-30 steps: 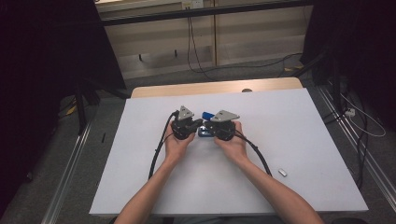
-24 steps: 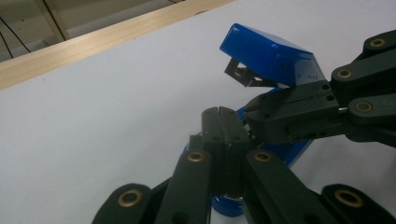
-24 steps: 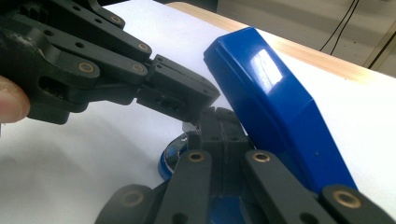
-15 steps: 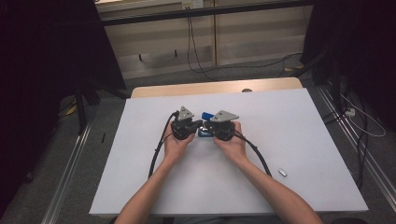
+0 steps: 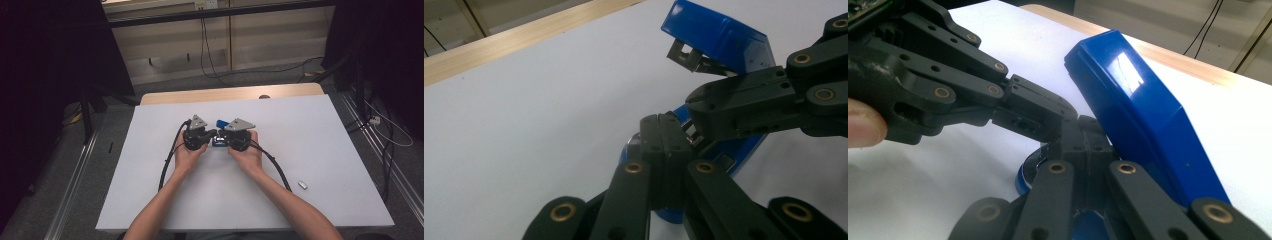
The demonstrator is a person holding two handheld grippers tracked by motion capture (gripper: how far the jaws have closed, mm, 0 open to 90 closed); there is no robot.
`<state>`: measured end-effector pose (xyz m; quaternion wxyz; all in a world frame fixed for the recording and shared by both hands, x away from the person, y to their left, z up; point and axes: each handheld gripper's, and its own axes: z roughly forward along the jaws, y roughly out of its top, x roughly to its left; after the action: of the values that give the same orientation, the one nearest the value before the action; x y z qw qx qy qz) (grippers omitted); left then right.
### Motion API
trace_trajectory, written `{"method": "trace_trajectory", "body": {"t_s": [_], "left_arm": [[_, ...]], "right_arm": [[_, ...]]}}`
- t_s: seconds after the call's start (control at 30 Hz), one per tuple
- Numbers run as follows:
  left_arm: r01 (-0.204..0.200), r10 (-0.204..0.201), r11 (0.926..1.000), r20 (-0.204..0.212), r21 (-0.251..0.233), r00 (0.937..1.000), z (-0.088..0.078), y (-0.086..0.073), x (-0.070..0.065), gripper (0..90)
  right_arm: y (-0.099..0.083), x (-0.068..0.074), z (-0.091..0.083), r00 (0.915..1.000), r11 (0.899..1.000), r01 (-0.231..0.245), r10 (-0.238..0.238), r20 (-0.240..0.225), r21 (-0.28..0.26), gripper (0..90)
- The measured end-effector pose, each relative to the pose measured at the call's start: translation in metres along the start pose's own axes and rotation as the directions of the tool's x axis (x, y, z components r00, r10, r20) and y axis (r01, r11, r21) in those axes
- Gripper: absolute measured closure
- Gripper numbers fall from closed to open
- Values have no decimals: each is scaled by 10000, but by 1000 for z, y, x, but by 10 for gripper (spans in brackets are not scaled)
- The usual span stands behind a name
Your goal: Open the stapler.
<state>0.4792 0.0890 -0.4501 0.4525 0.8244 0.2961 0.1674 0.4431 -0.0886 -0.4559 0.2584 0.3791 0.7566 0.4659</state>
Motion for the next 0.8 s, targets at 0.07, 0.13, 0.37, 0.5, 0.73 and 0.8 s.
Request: {"method": "trace_trajectory", "body": {"t_s": [0.07,0.13,0.37,0.5,0.73,0.8], "left_arm": [[30,-30,10000,-8,-14,10000,0,0,-1,900],[5,-5,10000,-22,-29,10000,0,0,-1,900],[15,-16,10000,-7,-36,10000,0,0,0,900],[-54,54,10000,40,-69,10000,0,-1,0,900],[-44,44,10000,-6,-56,10000,0,-1,-1,900],[-46,46,10000,-12,-47,10000,0,-1,0,900]], "right_arm": [[0,0,-1,9999,10000,8,-7,134,-85,900],[1,0,-1,9998,9999,-30,33,182,-138,900],[2,-1,-3,9999,9999,-72,74,149,-137,900],[3,-2,-5,9997,9997,-98,104,242,-222,900],[5,-4,-10,9989,9995,12,3,468,-324,900],[5,-4,-10,9986,9994,25,-6,535,-338,900]]}}
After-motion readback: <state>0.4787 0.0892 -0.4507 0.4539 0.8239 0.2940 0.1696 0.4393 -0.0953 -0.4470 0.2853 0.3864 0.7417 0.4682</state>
